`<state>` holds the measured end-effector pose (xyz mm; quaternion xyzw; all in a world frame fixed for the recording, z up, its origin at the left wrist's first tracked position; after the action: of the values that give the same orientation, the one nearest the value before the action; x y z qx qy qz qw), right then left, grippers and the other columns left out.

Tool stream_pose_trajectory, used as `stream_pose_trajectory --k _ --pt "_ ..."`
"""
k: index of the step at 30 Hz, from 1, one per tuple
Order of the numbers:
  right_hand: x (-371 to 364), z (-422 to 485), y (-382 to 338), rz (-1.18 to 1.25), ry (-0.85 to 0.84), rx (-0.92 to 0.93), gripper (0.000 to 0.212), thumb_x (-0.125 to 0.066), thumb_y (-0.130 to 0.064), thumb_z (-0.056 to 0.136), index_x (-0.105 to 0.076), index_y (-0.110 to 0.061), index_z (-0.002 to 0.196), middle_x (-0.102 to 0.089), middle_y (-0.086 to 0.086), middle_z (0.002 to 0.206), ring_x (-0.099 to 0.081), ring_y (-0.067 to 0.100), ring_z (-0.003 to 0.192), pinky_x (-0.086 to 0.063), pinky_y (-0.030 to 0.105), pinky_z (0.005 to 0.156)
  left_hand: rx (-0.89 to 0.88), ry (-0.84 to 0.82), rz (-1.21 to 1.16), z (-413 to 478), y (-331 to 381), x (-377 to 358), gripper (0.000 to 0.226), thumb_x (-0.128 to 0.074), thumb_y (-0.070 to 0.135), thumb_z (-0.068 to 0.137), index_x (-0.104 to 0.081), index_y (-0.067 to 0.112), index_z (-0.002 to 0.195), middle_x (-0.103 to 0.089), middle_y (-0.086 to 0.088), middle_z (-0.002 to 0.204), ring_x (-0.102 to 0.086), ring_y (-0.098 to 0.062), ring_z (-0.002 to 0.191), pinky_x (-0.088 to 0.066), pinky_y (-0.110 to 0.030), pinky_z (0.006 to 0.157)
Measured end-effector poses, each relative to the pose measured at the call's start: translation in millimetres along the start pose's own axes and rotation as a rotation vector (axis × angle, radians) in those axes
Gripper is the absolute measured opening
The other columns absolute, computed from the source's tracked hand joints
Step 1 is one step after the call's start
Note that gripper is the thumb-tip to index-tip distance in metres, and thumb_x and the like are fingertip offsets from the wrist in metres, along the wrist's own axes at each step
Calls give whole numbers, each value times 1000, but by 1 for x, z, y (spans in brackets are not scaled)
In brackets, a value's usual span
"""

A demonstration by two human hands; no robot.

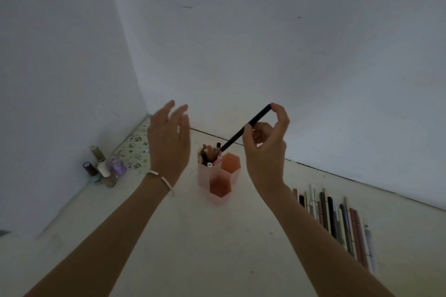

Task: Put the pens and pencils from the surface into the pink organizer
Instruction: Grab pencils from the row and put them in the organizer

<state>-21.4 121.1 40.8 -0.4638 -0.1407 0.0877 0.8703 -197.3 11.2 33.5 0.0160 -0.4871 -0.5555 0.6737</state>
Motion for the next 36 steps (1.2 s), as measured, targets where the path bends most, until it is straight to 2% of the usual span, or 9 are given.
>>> stream_pose_trajectory --k 6,9,11,13,17,22,27,32,36 --pt "-43 -14 15 -204 -207 17 53 -55 -20 95 -22 -44 128 -66 -9 83 -64 8 62 -56 30 58 53 194 -239 19 1 42 36 -39 19 96 -52 11 128 -53 -6 130 -48 -23 119 -39 -38 102" --pt "-50 -22 22 -429 -260 111 40 -59 -19 93 -40 -30 126 -66 -1 96 -62 13 71 -56 36 65 57 180 -284 18 2 44 35 -40 17 95 -52 12 128 -52 -4 128 -50 -20 115 -44 -39 97" --pt "-50 -28 21 -630 -250 278 15 -65 -20 89 -65 -15 103 -63 7 108 -59 20 82 -53 35 73 64 158 -307 15 5 41 33 -41 14 95 -53 12 126 -52 -4 127 -51 -18 112 -45 -39 95" --pt "-44 -30 23 -680 -217 337 16 -64 -23 88 -73 -10 86 -60 10 112 -57 21 84 -48 34 78 65 131 -330 12 12 34 33 -42 12 94 -54 11 125 -52 -4 125 -52 -19 110 -46 -39 93" --pt "5 -6 22 -515 9 194 22 -52 -19 89 -66 -12 104 -53 5 113 -52 14 95 -47 32 85 -97 84 -356 1 64 14 30 -43 16 91 -55 13 118 -57 0 116 -56 -12 96 -49 -24 81" --pt "105 15 33 -503 220 -26 26 -48 -5 86 -60 -15 107 -52 -3 112 -50 0 82 -43 13 70 -238 -439 -274 -63 153 -89 17 -50 19 86 -58 20 101 -62 7 89 -58 -6 75 -49 -19 70" --pt "173 -11 58 -579 263 -245 27 -50 3 84 -63 -15 99 -55 -4 108 -50 -5 72 -37 5 61 77 -960 -17 -145 141 -189 25 -53 30 88 -64 9 96 -68 -9 101 -65 -25 94 -47 -26 74" --pt "211 -46 76 -656 237 -323 25 -49 4 83 -63 -15 90 -55 -7 101 -52 3 73 -39 12 58 156 -1060 66 -187 139 -217 26 -58 33 89 -56 13 73 -63 -5 80 -62 -22 76 -48 -26 65" --pt "226 -62 85 -704 238 -360 21 -52 3 84 -64 -13 88 -56 -5 99 -53 8 67 -45 21 61 143 -1032 165 -191 147 -220 12 -60 21 87 -63 11 92 -67 -7 93 -66 -26 86 -50 -29 67"
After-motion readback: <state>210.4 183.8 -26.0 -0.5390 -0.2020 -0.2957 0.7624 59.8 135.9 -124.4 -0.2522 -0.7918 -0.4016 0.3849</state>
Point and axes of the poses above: each hand's wrist, its own z-axis towards the middle knuckle, its own x-axis out of the back of the hand, y = z × x, the point moved 6 cm from there along z, towards the middle knuckle
